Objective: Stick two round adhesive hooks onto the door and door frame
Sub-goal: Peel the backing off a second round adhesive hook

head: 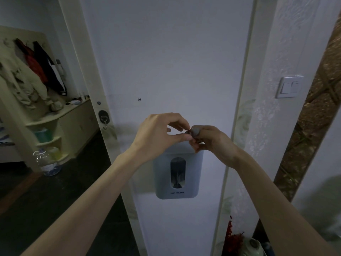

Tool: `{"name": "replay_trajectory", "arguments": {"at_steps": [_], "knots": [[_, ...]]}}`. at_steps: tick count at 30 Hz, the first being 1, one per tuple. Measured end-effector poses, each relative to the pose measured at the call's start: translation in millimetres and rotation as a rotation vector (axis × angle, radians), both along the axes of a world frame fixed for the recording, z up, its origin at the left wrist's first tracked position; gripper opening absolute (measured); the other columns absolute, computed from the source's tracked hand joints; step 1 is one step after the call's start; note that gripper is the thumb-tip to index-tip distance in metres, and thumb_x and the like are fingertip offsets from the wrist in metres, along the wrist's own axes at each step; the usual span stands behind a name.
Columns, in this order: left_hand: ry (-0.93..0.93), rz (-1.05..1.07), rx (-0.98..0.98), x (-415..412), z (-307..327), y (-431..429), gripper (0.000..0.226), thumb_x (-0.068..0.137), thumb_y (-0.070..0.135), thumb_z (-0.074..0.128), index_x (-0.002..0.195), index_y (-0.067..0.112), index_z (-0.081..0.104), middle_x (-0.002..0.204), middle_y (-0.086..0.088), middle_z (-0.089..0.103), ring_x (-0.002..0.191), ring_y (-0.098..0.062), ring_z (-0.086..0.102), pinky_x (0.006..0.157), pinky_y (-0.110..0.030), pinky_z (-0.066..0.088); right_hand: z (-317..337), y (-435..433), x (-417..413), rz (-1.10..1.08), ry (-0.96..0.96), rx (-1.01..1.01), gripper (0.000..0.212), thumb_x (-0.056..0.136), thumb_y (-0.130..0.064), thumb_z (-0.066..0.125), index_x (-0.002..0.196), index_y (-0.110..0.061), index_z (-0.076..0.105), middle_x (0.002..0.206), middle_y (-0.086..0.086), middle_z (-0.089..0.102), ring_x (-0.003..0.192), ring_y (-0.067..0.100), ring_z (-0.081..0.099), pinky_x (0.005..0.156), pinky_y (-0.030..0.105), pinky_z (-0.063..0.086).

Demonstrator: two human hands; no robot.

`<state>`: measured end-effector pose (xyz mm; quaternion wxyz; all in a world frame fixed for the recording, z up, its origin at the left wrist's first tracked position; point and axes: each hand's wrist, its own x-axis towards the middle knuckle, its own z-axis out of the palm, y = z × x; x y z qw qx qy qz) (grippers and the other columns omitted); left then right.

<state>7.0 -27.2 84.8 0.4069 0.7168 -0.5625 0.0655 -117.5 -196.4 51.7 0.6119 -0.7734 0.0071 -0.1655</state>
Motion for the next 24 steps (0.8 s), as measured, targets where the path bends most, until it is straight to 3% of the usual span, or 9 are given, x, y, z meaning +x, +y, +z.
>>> {"name": "replay_trajectory", "arguments": {"at_steps": [8, 16, 24], "knots": [[0.221, -0.076, 0.008, 2, 4, 1, 0.024, 0.080, 0.015, 0.092, 0.100, 0.016, 0.079, 0.097, 0.006, 0.081, 0.095, -0.008, 0.077, 0.093, -0.039, 0.063, 3, 5, -2, -0.031, 0.003, -0.031, 0.022, 0.095, -0.018, 0.049, 0.084, -0.008, 0.064, 0.076, 0.000, 0.061, 0.074, 0.014, 0.056, 0.074, 0.030, 0.050], [0.207, 0.018, -0.040, -3, 1, -3, 0.020, 0.086, 0.003, 0.081, 0.099, 0.018, 0.078, 0.089, 0.003, 0.081, 0.086, -0.011, 0.077, 0.092, -0.038, 0.061, 5, 11, 0, -0.079, 0.004, -0.041, 0.036, 0.101, -0.009, 0.048, 0.081, -0.020, 0.076, 0.084, 0.012, 0.062, 0.076, 0.020, 0.055, 0.075, 0.032, 0.050], [0.193, 0.068, -0.048, -2, -3, -2, 0.021, 0.089, 0.005, 0.077, 0.099, 0.024, 0.077, 0.089, 0.007, 0.079, 0.085, -0.010, 0.074, 0.090, -0.034, 0.061, 2, 13, 2, -0.135, 0.018, -0.077, 0.031, 0.103, -0.008, 0.046, 0.095, -0.007, 0.076, 0.083, 0.009, 0.060, 0.079, 0.020, 0.055, 0.076, 0.032, 0.050]]}}
